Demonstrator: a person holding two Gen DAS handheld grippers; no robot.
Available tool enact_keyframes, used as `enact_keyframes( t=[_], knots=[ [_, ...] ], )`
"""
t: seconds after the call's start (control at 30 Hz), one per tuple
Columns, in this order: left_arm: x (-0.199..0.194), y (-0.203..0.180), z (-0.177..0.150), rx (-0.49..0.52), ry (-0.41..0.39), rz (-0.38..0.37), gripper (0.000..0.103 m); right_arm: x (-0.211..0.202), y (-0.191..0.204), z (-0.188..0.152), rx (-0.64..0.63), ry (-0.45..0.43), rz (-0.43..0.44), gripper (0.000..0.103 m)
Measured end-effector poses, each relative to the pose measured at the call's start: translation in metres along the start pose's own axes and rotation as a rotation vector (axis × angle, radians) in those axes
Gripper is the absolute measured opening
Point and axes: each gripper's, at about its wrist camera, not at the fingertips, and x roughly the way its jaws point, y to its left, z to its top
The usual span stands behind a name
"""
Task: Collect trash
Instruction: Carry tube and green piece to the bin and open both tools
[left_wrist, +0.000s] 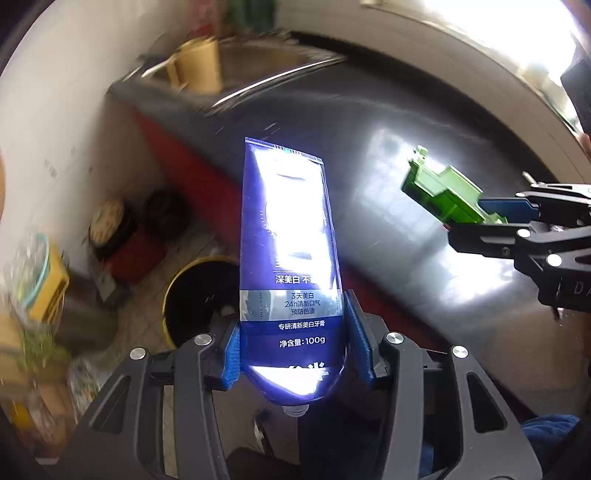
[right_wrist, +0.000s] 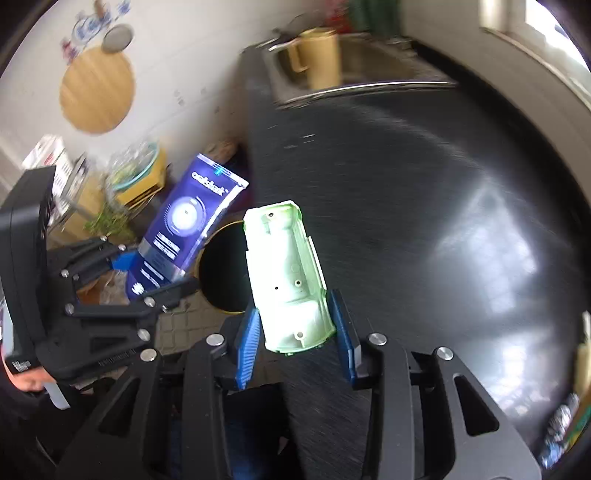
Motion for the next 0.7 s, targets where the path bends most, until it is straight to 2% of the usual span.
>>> enact_keyframes(
  t=[0.13, 0.27, 0.5, 0.63, 0.67, 0.7],
  knots=[
    [0.022, 0.048, -0.019, -0.106, 0.046, 0.028, 0.047, 0.054, 0.045, 0.030, -0.048, 0.088, 0.060, 0.037],
    [0.046, 0.087, -0.031, -0.185, 0.078, 0.036, 0.047, 0.092, 0.070, 0.055, -0.067, 0.145, 0.080, 0.037],
    [0.089, 0.135, -0.028, -0.263, 0.101, 0.031, 0.047, 0.157, 0.103, 0.091, -0.096, 0.222, 0.063, 0.037],
    [0.101, 0.146, -0.025, -0.264, 0.103, 0.026, 0.047, 0.170, 0.111, 0.103, -0.108, 0.231, 0.067, 0.037],
    [0.104, 0.149, -0.024, -0.266, 0.107, 0.029, 0.048, 0.173, 0.113, 0.106, -0.110, 0.233, 0.070, 0.037],
    [0.105, 0.150, -0.023, -0.268, 0.111, 0.036, 0.057, 0.176, 0.114, 0.110, -0.111, 0.241, 0.074, 0.042]
  ],
)
